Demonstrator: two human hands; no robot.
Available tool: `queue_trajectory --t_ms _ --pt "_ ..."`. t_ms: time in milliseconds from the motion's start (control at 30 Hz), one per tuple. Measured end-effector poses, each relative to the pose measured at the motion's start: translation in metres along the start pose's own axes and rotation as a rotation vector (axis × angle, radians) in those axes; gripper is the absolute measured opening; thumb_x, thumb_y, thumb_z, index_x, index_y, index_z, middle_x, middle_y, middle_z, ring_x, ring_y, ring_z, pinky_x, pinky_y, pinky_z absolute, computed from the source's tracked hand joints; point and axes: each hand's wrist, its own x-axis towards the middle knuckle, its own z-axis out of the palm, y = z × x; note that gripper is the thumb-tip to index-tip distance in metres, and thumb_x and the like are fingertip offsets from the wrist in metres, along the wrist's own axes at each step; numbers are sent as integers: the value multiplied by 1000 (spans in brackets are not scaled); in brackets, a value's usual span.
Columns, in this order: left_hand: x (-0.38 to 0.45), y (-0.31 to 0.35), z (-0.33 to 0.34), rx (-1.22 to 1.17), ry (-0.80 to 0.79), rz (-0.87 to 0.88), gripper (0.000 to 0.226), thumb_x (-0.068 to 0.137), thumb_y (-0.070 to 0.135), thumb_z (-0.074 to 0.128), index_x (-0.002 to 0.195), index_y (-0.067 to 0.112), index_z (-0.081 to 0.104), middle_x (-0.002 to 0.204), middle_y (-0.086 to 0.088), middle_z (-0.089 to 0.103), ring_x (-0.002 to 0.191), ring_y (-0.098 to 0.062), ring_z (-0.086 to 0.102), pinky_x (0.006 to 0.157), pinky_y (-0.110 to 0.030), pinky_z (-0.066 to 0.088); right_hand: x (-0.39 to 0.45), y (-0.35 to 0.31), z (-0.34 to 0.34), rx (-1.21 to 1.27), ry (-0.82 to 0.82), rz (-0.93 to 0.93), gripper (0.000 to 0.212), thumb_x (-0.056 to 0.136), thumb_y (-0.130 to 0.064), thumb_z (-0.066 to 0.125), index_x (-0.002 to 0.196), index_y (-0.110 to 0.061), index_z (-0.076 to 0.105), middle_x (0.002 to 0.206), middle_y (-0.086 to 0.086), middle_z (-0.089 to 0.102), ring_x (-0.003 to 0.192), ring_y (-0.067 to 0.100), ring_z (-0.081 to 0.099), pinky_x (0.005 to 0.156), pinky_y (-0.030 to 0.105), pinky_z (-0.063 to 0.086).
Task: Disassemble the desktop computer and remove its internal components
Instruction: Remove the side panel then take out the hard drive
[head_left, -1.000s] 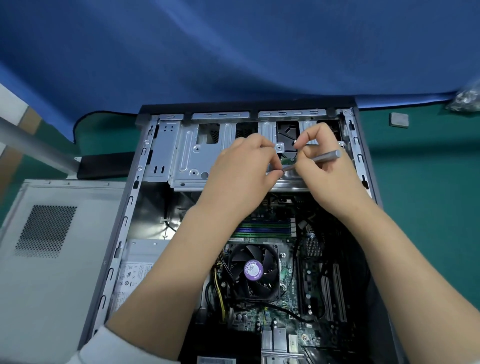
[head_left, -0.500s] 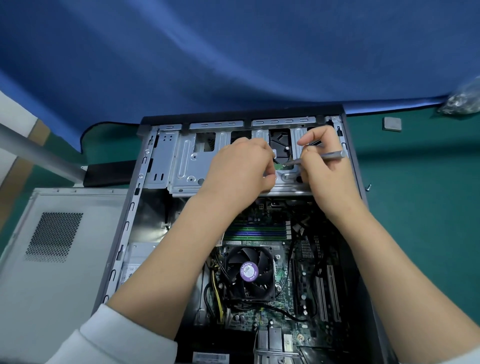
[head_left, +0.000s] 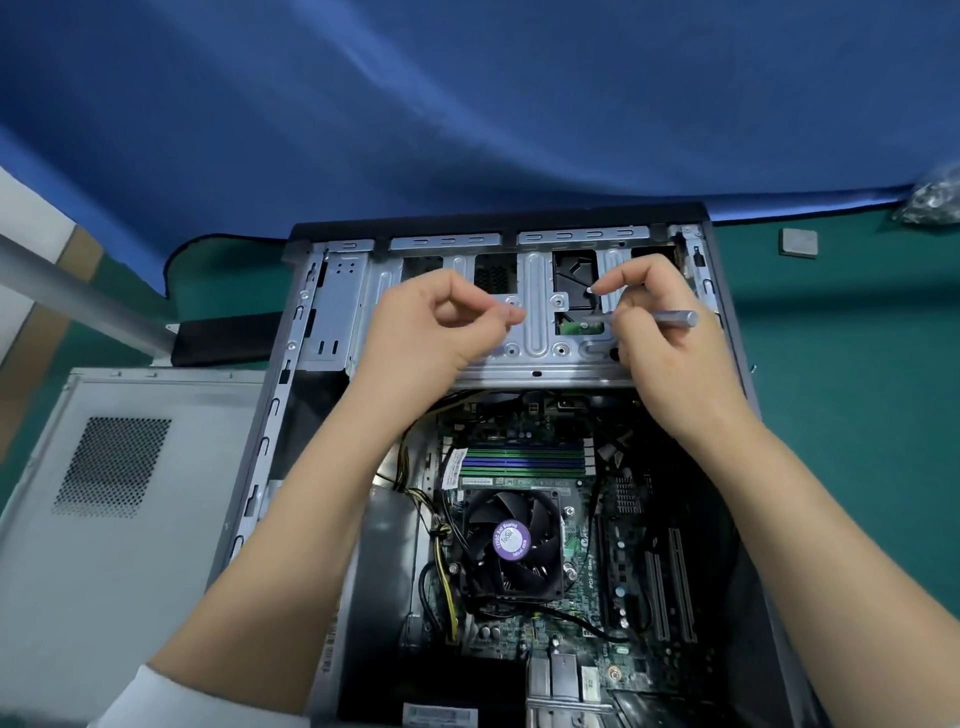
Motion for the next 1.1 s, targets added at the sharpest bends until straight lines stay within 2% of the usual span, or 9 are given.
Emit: queue_trajectory --t_ms 167,300,467,533,633,700,867,1000,1100 --pt "-10 -7 -25 -110 51 15 12 81 11 73 78 18 63 80 1 74 77 -13 69 71 -18 53 -3 -1 2 -111 -5 -34 17 81 -30 40 90 -36 53 62 -5 49 53 15 40 54 33 34" --pt "-18 -12 -60 -161 151 23 12 82 12 72 87 21 67 81 -1 73 74 -9 67 71 -15 51 5 -10 17 -314 -9 -83 23 85 -49 36 98 -37 50 77 -19 60 65 10 53 65 37 44" --pt "-24 -26 -124 -139 323 9 6 88 18 65 88 23 69 84 5 73 80 -8 68 79 -17 53 25 -49 93 -435 -222 -271 31 94 -60 25 112 -42 42 84 -20 64 74 6 60 66 29 43" --pt "-21 -37 -146 -127 388 -20 5 90 19 63 87 20 67 81 7 73 79 -6 68 77 -15 51 36 -60 129 -490 -280 -334 30 97 -55 26 109 -35 45 81 -16 61 71 10 56 60 29 40" --pt "-12 -61 -170 -56 434 -44 6 91 19 62 85 17 64 73 9 71 73 -1 66 69 -9 48 56 -64 173 -521 -267 -329 11 99 -37 38 100 -28 44 79 -16 47 69 11 42 52 26 29" --pt "-5 -79 -180 -11 430 -55 7 91 17 62 84 18 63 70 8 69 71 0 65 67 -8 46 67 -61 192 -538 -242 -295 5 97 -29 42 99 -26 45 85 -15 48 76 12 44 54 29 29" --pt "17 -128 -193 171 338 -70 12 87 15 67 80 25 66 68 17 64 65 6 54 64 -7 43 72 -50 207 -656 -144 -328 14 91 -21 45 104 -22 50 98 -8 59 90 16 51 63 28 31" --pt "40 -159 -186 465 209 -41 11 86 10 66 92 17 72 85 10 67 73 3 57 71 -6 41 73 -49 206 -657 -144 -328 17 89 -19 45 106 -22 50 99 -5 60 91 17 53 64 28 32" --pt "59 -172 -178 715 124 13 16 89 13 62 101 13 72 97 -5 67 88 -19 60 81 -28 47 73 -49 206 -682 -156 -327 21 86 -18 45 107 -21 51 101 -5 60 94 17 53 65 28 34"
